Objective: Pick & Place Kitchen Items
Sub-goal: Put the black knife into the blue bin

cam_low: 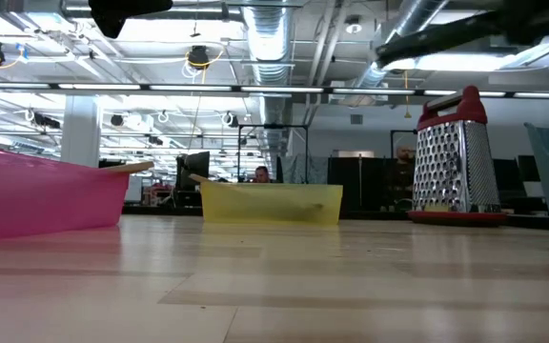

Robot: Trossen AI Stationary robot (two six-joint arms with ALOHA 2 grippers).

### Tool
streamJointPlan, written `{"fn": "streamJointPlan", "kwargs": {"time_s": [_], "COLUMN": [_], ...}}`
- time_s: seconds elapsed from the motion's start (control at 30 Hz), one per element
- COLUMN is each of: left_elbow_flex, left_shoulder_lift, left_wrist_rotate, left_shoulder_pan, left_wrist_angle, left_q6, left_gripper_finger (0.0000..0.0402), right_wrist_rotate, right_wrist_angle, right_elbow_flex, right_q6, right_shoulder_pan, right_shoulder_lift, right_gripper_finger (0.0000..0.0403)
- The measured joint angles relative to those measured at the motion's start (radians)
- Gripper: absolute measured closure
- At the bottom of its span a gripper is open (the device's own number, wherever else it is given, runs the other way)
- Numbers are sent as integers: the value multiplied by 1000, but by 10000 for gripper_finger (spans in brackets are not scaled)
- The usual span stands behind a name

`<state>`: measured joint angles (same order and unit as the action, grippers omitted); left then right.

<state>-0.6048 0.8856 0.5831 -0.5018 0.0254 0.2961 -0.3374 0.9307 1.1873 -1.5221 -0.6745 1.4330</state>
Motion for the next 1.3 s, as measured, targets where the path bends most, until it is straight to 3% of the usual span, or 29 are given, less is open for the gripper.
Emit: {"fn": "streamJointPlan", "kwargs": {"time_s": [0.23,0.47,0.8,1.3], "left_elbow_flex": [0,0,0,1], "left_shoulder_lift": [0,0,0,0], "left_wrist_rotate": [0,0,0,0], "left_shoulder_pan": [0,0,0,0], "left_wrist_angle": [0,0,0,0], "left_q6": [0,0,0,-2], "left_gripper_finger": [165,165,165,165], "right_wrist_rotate": [-27,60,138,294], "right_wrist_angle": [303,464,481,436], "right_elbow_flex": [2,1,1,1], "right_q6": [-355,-613,-728,-723], "right_shoulder_pan": [-134,-261,-364,-364], "right_shoulder_lift": [-51,-54,-37,102], "right_gripper_finger": [338,338,339,334]}}
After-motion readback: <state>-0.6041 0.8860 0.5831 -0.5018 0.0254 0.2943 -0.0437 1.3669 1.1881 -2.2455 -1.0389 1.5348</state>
